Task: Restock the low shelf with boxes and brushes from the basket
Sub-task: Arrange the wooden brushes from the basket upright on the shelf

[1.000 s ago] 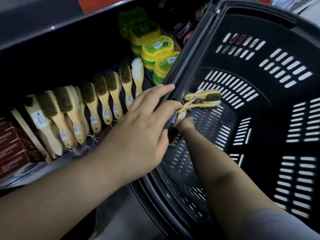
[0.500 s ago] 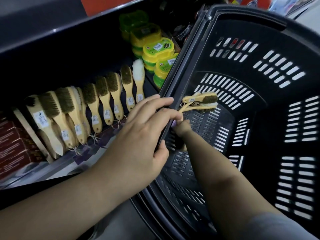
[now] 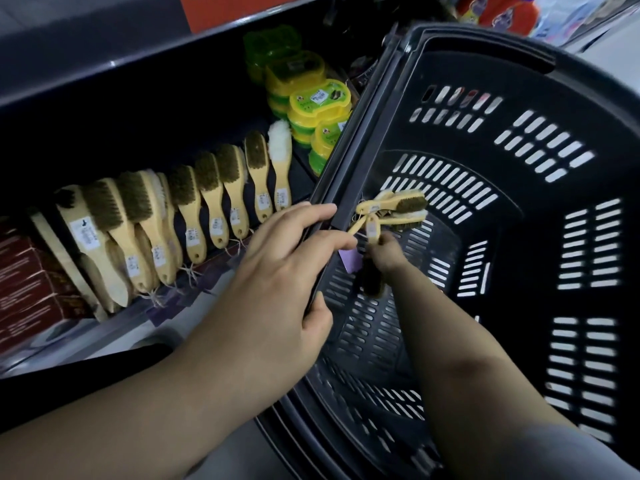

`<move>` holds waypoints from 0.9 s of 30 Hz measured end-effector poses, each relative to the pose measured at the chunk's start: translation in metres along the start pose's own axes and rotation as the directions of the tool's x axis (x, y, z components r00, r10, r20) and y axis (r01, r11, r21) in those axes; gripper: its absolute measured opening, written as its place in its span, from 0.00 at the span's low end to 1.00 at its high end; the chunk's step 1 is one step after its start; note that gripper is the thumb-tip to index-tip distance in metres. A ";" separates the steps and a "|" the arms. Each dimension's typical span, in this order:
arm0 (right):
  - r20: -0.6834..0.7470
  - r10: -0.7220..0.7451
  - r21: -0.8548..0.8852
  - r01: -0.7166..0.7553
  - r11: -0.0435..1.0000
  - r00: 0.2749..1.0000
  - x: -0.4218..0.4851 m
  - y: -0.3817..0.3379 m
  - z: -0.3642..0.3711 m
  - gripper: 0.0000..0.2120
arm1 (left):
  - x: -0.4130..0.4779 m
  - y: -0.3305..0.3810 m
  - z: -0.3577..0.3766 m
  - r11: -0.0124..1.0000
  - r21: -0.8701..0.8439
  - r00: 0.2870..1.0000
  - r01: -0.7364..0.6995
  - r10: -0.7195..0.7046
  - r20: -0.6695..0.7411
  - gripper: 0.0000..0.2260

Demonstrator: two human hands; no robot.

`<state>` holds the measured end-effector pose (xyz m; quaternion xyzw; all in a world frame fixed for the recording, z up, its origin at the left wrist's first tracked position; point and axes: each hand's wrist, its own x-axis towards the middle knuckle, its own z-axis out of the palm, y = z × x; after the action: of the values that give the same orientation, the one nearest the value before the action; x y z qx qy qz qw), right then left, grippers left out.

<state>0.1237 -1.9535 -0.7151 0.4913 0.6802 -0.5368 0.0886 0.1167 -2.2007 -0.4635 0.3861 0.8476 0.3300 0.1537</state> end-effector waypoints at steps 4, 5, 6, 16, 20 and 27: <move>0.252 0.176 -0.456 -0.044 0.889 0.952 -0.011 0.004 -0.014 0.10 | 0.000 -0.001 0.000 0.992 0.125 1.000 0.003 -0.004 0.006 0.26; 0.250 0.216 -0.555 -0.043 0.831 0.944 -0.010 0.004 -0.021 0.14 | 0.001 -0.001 -0.001 0.987 0.160 1.000 -0.001 -0.001 0.016 0.26; 0.242 0.228 -0.652 -0.016 0.758 0.943 -0.010 0.003 -0.027 0.19 | 0.001 -0.001 -0.001 0.981 0.195 1.000 -0.010 0.005 0.024 0.26; 0.029 0.139 0.352 -0.140 0.926 0.990 0.011 -0.054 0.004 0.19 | 0.011 -0.002 -0.002 0.950 0.309 0.999 -0.041 0.048 -0.016 0.18; 0.050 0.318 0.554 -0.291 0.780 0.947 0.020 -0.067 0.006 0.19 | 0.012 -0.002 -0.001 0.942 0.334 0.999 -0.031 0.040 -0.019 0.18; 0.295 0.261 0.365 -0.360 0.859 0.919 -0.008 -0.070 -0.009 0.04 | 0.019 -0.001 0.000 0.923 0.380 0.998 -0.059 0.065 -0.004 0.16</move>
<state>0.0779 -1.9467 -0.6619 0.5354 0.4474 -0.7007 0.1490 0.1039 -2.1869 -0.4636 0.4325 0.8839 0.1678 0.0587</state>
